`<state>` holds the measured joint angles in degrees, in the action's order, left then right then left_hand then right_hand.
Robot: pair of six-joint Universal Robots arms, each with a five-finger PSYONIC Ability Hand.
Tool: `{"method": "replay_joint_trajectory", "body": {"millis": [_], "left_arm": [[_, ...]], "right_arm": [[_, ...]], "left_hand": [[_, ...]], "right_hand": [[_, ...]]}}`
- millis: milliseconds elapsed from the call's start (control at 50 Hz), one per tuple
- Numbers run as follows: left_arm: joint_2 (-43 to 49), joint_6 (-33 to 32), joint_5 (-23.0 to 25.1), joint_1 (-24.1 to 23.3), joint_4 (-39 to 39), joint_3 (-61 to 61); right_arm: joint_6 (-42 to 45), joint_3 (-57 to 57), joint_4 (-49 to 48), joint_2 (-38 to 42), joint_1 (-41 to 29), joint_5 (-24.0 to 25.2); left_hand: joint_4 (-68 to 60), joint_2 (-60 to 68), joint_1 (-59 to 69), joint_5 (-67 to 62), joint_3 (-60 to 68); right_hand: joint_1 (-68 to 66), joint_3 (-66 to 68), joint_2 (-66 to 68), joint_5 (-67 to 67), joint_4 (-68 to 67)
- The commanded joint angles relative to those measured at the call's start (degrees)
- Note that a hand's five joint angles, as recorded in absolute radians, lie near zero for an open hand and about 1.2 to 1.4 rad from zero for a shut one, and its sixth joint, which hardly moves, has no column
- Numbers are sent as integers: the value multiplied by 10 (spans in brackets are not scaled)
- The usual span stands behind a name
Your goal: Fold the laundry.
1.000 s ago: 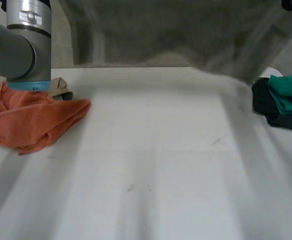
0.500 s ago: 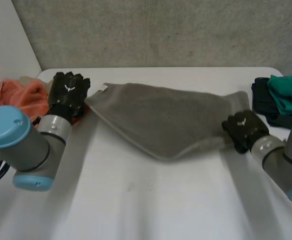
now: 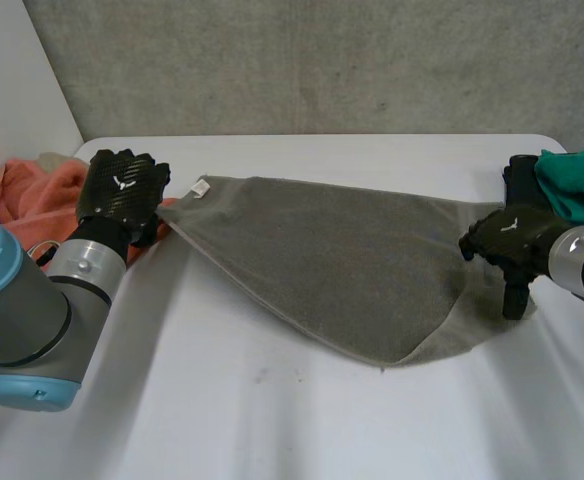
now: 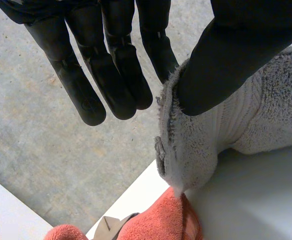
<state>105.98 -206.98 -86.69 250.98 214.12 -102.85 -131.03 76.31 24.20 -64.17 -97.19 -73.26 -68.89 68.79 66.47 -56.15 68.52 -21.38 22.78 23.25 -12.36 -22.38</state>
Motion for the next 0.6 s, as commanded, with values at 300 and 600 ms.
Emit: {"method": "replay_joint_trajectory", "body": {"millis": [300, 600], "left_arm": [[3, -1, -1, -4, -5, 1], [-48, -4, -1, 17, -91, -6]], "right_arm": [[30, -85, -23, 147, -5, -27], [20, -50, 26, 71, 2, -25]], "left_hand": [[-111, 112, 135, -139, 115], [-111, 112, 135, -139, 115]], "right_hand": [[-23, 9, 5, -13, -13], [-586, 572, 567, -576, -576]]}}
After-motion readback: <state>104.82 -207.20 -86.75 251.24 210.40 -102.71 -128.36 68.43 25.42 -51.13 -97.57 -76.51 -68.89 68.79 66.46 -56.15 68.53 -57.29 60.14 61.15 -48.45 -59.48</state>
